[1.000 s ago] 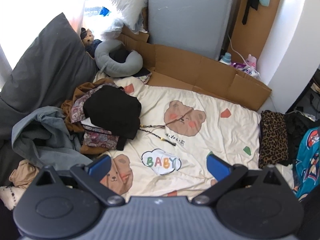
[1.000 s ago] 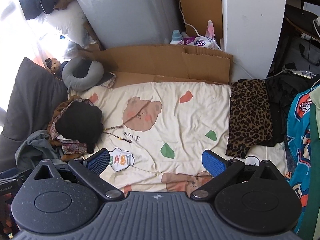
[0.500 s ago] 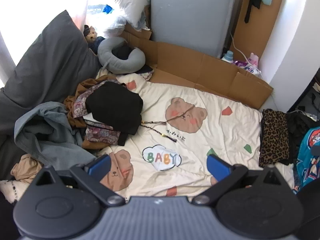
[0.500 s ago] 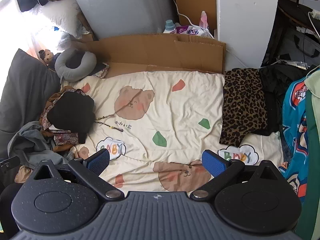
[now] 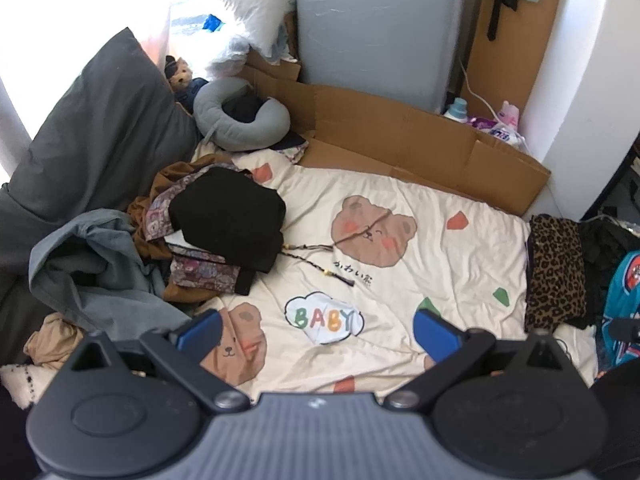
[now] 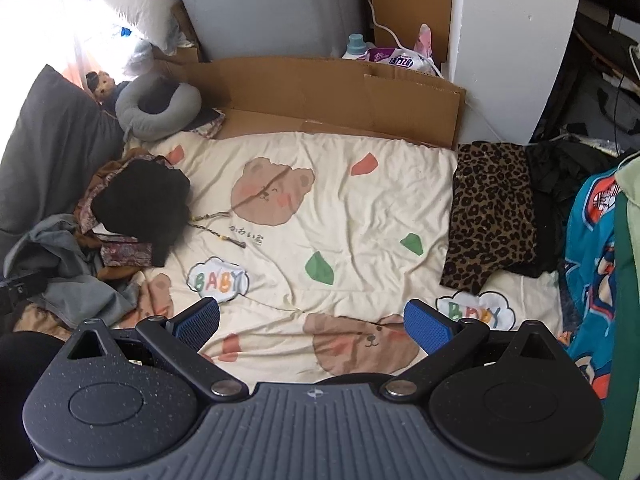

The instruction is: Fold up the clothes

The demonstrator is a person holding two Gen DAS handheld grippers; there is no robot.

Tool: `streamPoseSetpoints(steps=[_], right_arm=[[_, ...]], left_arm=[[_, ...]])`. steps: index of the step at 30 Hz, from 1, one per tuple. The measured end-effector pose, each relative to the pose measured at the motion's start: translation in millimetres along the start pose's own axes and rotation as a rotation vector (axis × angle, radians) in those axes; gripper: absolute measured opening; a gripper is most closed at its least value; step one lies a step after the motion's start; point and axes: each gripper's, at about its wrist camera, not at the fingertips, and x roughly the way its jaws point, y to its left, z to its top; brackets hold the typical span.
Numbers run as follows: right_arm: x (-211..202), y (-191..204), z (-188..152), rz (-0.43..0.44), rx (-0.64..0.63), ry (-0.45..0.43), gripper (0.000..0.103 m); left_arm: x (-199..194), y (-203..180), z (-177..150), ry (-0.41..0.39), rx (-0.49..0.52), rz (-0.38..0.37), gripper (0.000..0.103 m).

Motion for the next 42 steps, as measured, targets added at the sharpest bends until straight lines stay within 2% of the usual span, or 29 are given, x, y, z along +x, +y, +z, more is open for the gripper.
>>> streamPoseSetpoints(steps=[3,12,20,29,42], right_arm=[[2,2,-1,0.017,-0.007,-0.007,0.101],[4,13,0,-0.002,-0.059,-0.035,0.101],[5,15,1,-0.006,-0.070,-0.034,0.101],[6,13,2,-0.009,-0.074,-0.021,0.101],[7,10,2,-0.010,-0.064,-0.014,0.101]], left_arm=[[4,1,2,0.009,-0.008,-0.010,0.101],[12,4,5,0.034,-0.017,-0.022,0.099],[11,-8,6,0.026,0.037,0.006,0.098],[14,-3,7,0.038,-0.008,-0.059,0.097],[16,-9,8,0.039,0.010,-0.068,0.093]])
